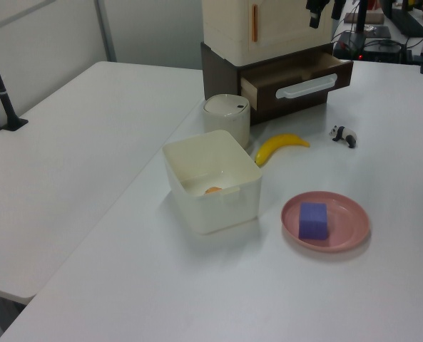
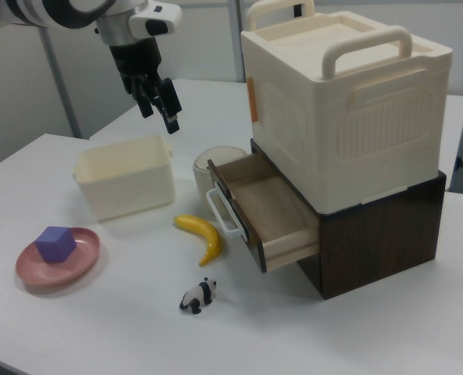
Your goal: Slide open the drawer
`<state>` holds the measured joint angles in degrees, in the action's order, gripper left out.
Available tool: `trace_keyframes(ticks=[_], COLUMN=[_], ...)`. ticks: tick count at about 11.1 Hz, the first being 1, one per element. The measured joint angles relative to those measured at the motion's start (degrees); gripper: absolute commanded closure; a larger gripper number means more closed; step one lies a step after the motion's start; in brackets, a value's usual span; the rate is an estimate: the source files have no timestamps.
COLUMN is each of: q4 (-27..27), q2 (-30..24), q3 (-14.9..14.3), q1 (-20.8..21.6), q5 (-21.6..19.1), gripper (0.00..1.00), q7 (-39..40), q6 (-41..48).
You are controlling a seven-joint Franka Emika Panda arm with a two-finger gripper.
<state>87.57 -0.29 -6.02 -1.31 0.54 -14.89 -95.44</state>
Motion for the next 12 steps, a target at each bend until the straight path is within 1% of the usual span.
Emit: trace_keyframes(ticks=[2,4,7,8,9,10,12], q4=[0.1,0.2,1.4,2.0,2.2,2.4,2.5], q2=[0.0,0.0,0.4,0.5,0.6,0.6,0.6], q3=[-0.4,-0.4,1.0,1.3,1.3,1.3,1.3], q1=[-0.1,-0.1,0.0,0.0,-0.1,-0.3,-0.5], q5=[0.0,0.0,0.0,0.0,0.0,0.0,0.0], gripper=[0.00,0.00,0.00,0.00,0.00,0.00,0.00], q7=[0.1,2.0,3.0,5.7,10.6,13.8,15.0], q6=[0.0,0.0,-2.0,-3.0,-3.1,-3.1,-3.1])
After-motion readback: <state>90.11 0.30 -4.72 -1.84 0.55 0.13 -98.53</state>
